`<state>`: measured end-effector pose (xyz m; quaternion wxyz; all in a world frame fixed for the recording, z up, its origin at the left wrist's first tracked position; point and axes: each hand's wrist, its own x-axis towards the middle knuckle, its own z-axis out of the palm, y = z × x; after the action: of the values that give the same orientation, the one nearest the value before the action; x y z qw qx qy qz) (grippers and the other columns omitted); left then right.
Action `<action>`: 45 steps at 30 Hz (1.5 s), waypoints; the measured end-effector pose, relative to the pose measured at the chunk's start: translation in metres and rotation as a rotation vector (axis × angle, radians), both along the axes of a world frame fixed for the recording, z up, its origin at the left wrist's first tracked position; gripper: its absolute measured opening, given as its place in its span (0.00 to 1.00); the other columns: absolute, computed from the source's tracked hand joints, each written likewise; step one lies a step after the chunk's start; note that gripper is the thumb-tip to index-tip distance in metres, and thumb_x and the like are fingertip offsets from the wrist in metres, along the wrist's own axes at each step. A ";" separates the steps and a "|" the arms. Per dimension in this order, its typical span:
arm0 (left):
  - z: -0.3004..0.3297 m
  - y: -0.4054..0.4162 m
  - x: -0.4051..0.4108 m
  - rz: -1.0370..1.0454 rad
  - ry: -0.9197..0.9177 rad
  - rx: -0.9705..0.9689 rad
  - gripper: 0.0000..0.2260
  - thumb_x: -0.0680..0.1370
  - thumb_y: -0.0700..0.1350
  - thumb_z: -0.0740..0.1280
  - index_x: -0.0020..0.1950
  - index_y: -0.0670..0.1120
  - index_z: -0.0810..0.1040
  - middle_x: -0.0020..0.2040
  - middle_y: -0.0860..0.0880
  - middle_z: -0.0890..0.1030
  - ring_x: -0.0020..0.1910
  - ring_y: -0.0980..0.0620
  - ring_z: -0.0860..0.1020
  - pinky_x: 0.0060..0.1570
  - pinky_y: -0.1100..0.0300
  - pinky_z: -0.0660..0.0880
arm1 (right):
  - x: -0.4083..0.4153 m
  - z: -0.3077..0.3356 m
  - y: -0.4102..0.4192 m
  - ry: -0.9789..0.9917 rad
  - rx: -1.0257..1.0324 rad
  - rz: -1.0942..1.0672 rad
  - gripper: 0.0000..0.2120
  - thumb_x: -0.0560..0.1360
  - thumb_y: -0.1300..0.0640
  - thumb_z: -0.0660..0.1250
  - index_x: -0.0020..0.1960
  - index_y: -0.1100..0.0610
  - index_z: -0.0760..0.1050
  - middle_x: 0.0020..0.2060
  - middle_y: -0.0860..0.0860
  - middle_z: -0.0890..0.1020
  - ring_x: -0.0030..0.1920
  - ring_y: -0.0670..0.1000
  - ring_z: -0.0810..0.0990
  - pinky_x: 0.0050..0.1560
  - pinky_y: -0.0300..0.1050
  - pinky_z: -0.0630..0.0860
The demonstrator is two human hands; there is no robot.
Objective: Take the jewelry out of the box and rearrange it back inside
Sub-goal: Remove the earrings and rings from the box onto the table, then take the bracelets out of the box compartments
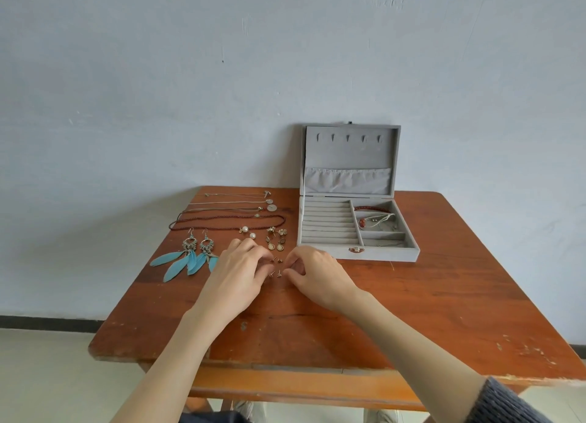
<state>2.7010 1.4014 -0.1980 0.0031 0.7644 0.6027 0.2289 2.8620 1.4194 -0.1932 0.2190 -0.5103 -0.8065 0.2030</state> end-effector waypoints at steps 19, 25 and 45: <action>0.019 0.081 0.111 -0.209 0.176 0.046 0.17 0.81 0.52 0.55 0.64 0.45 0.72 0.60 0.50 0.75 0.60 0.52 0.71 0.56 0.58 0.70 | 0.130 0.017 0.055 -0.144 0.192 -0.279 0.12 0.79 0.52 0.58 0.52 0.55 0.78 0.47 0.49 0.79 0.51 0.51 0.75 0.52 0.47 0.68; 0.008 0.122 0.139 -0.188 0.151 0.075 0.15 0.81 0.48 0.56 0.65 0.45 0.72 0.60 0.48 0.75 0.60 0.50 0.70 0.55 0.57 0.69 | 0.143 0.007 0.092 -0.119 0.194 -0.365 0.12 0.79 0.54 0.57 0.54 0.56 0.78 0.51 0.51 0.79 0.54 0.53 0.74 0.54 0.49 0.68; 0.007 0.178 0.164 -0.018 0.037 -0.022 0.09 0.77 0.49 0.65 0.52 0.49 0.82 0.53 0.46 0.76 0.56 0.47 0.73 0.50 0.54 0.70 | 0.137 0.023 0.153 -0.498 0.045 -0.520 0.06 0.72 0.61 0.61 0.37 0.57 0.66 0.52 0.54 0.78 0.58 0.56 0.72 0.56 0.52 0.62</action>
<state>2.8647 1.5793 -0.1912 0.0025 0.7739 0.5981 0.2082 2.9994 1.5728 -0.1698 0.0716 -0.7272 -0.6826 -0.0079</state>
